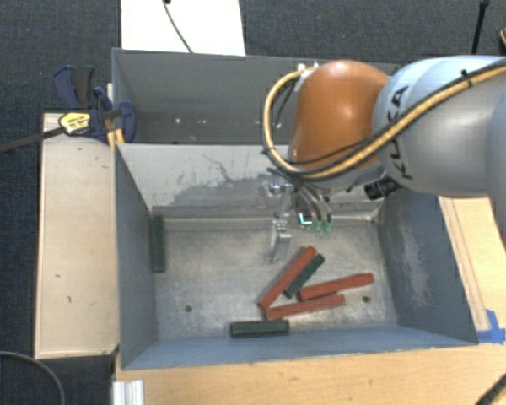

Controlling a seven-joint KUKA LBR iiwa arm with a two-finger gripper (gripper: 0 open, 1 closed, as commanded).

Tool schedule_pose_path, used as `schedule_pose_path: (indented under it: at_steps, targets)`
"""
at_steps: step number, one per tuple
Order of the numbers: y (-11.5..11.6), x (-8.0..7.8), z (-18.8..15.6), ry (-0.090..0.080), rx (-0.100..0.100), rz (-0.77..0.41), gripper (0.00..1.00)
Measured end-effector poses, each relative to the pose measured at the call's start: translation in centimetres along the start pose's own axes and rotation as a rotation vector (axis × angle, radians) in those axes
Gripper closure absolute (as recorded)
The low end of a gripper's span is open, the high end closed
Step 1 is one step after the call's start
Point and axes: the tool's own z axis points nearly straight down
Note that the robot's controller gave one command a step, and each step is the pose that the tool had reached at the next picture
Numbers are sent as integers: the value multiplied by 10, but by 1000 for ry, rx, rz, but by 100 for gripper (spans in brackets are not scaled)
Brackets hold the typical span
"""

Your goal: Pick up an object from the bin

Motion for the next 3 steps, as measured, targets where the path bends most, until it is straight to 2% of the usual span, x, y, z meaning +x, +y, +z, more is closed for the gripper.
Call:
schedule_pose_path:
  at_steps: [1,2,3]
  targets:
    - [12,-2,44,-2,1,-347,0]
    - [-30,8,105,-4,1,-655,0]
    - [-126,72,102,-11,5,-1016,0]
